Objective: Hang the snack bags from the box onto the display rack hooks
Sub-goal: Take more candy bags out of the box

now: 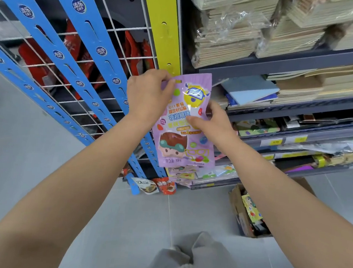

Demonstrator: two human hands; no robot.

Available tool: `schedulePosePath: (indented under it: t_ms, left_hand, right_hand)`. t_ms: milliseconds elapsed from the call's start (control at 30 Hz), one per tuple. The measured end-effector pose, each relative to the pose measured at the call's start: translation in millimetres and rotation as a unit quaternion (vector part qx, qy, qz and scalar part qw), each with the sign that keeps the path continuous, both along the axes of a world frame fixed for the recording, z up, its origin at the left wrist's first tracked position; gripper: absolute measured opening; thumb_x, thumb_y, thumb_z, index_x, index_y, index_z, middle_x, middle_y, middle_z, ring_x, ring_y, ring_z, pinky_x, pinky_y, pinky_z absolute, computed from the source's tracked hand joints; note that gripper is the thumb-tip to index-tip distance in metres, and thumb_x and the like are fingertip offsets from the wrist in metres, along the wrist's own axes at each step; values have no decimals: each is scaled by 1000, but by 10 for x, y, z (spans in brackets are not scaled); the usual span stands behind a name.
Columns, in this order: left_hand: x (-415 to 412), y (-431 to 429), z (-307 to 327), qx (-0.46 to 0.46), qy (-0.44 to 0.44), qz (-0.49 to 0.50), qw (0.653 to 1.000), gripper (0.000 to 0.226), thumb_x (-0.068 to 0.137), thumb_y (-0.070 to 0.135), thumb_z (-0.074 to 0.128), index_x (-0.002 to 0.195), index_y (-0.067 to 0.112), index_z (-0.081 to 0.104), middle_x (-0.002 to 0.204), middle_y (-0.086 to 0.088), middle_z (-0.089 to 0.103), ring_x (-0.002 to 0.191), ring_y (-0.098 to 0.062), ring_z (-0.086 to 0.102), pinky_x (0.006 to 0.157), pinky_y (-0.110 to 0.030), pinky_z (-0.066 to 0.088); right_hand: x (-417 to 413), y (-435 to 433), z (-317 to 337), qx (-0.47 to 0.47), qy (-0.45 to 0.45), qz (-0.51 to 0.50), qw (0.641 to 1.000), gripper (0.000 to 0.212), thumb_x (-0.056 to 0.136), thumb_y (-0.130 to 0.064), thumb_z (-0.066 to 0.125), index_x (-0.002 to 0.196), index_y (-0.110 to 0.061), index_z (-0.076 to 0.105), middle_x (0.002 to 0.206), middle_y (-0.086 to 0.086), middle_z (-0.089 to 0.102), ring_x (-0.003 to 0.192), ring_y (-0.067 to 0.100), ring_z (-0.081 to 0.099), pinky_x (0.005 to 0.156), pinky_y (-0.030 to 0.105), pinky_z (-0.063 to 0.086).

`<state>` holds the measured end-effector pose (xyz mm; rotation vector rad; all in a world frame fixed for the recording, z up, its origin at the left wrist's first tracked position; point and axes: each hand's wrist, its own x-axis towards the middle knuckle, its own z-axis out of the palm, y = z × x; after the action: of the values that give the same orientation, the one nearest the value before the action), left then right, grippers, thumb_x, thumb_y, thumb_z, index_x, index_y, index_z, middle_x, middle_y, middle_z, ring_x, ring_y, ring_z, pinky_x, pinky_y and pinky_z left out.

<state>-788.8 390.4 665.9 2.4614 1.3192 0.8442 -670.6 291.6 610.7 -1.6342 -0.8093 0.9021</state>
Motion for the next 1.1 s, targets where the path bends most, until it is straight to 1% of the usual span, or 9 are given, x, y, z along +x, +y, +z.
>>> schedulePosePath:
  t_ms: [167, 267, 400, 567, 700, 800, 867, 967, 1100]
  left_hand:
    - [14, 33, -6, 54, -17, -10, 998, 24, 91, 31, 54, 92, 18, 74, 89, -3, 71, 82, -26, 63, 66, -33, 44]
    - [34, 75, 4, 89, -45, -1, 995, 26, 90, 31, 52, 99, 18, 73, 93, -5, 71, 87, -27, 65, 73, -39, 49]
    - [55, 170, 31, 78, -33, 16, 996, 30, 93, 33, 51, 116, 21, 66, 110, -1, 69, 102, -23, 62, 84, -39, 47]
    - [92, 255, 114, 35, 13, 13, 999, 24, 94, 32, 50, 101, 17, 66, 98, 1, 68, 96, -23, 61, 86, -39, 44]
    - [125, 308, 231, -50, 11, 46, 998, 18, 89, 31, 55, 79, 22, 66, 77, 8, 63, 87, -21, 59, 94, -41, 41]
    - [140, 324, 253, -124, -24, 80, 989, 26, 84, 27, 58, 60, 18, 62, 58, 10, 54, 75, -20, 56, 91, -41, 43]
    - [151, 283, 217, -126, -56, 80, 987, 23, 84, 26, 56, 63, 23, 66, 61, 11, 59, 81, -20, 61, 89, -43, 49]
    - [153, 199, 155, -73, -49, 80, 993, 21, 90, 33, 51, 80, 27, 69, 78, 10, 63, 91, -15, 61, 94, -36, 39]
    - [96, 223, 82, -25, 23, 89, 995, 40, 95, 47, 42, 84, 19, 69, 72, 5, 59, 74, -17, 48, 91, -35, 32]
  right_hand:
    - [46, 3, -29, 19, -91, -39, 995, 17, 84, -27, 68, 89, -12, 64, 82, -4, 65, 71, 5, 58, 61, 13, 44]
    - [73, 82, 32, 23, -134, -31, 990, 24, 81, -30, 70, 75, -7, 65, 69, -2, 65, 61, 4, 55, 57, 20, 44]
    - [95, 178, 84, 22, -146, -31, 989, 46, 82, -25, 70, 47, -24, 40, 37, -16, 48, 39, -5, 42, 40, 11, 29]
    - [84, 232, 90, 13, -150, -35, 988, 33, 84, -30, 66, 60, -10, 58, 59, -1, 59, 57, 10, 49, 54, 25, 39]
    - [81, 260, 124, 9, -155, -47, 987, 34, 85, -29, 66, 54, -22, 53, 60, -4, 58, 58, 11, 53, 58, 28, 42]
    - [74, 279, 128, 4, -165, -46, 985, 23, 84, -30, 66, 71, -11, 68, 76, 8, 70, 75, 24, 65, 68, 38, 53]
    - [65, 293, 105, 5, -164, -46, 985, 23, 84, -30, 66, 74, -10, 70, 79, 11, 71, 78, 27, 67, 71, 42, 54]
    - [55, 307, 79, -5, -162, -37, 986, 23, 84, -30, 66, 81, -9, 73, 81, 11, 72, 81, 27, 67, 73, 43, 54]
    - [68, 332, 43, -31, -185, 1, 982, 33, 88, -33, 61, 83, -1, 72, 83, 15, 71, 80, 30, 65, 66, 36, 48]
